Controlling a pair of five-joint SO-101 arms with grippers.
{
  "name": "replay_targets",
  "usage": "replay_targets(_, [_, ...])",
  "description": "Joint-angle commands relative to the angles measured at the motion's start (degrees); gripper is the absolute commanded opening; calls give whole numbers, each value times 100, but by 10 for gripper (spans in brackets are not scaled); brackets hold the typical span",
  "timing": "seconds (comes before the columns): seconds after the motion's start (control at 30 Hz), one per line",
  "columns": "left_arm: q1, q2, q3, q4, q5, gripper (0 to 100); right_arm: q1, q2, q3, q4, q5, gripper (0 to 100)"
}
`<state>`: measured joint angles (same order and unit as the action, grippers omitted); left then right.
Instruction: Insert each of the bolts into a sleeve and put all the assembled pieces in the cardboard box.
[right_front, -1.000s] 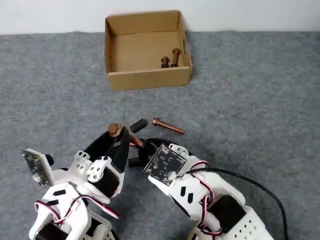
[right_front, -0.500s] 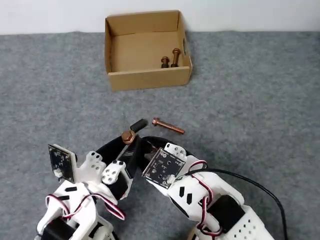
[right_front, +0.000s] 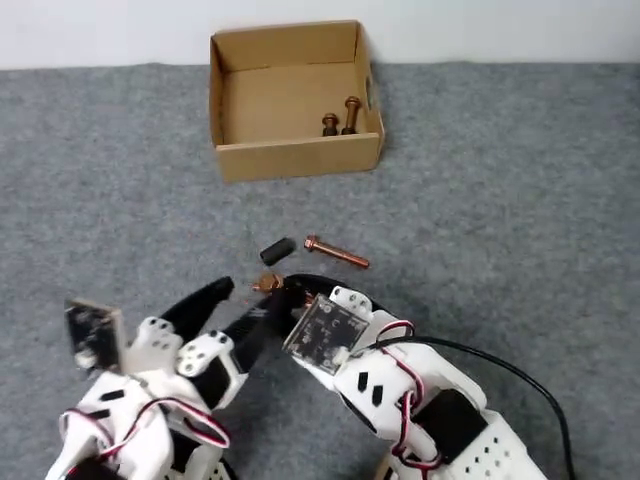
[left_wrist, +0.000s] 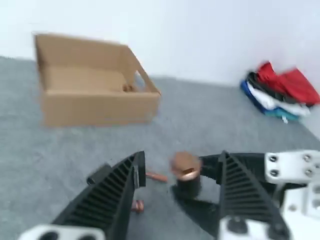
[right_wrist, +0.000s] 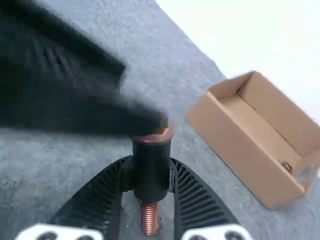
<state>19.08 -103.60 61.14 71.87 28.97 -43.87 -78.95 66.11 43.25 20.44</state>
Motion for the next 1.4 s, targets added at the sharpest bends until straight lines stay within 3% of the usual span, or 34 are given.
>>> replay_targets(0.0, [-431,-26,-215,26,-53,171,708,171,-185,-110,-800,8])
replay_targets(0.13, [-835,-35,365,-35,-316,0,1420,901,-879,207,-1802,8])
replay_targets(0.37, [-1758,-44,2264,-1530,-1116,3,2149,3433,-3130,699,-2875,8])
replay_targets(0.5, [-1934,-44,3486,-2418,-1354,4,2492,4804,-4343,637,-3147,8])
replay_targets(0.9, [-1943,9,3530,-1644,-1284,4,2571,9042,-8765,4,-3059,8])
replay_targets(1.13, [-1952,18,3530,-1653,-1284,4,2563,11653,-11305,-620,-2040,8])
replay_targets(1.37, [-2127,26,3530,-1855,-1292,4,2563,14053,-13574,-585,-1310,8])
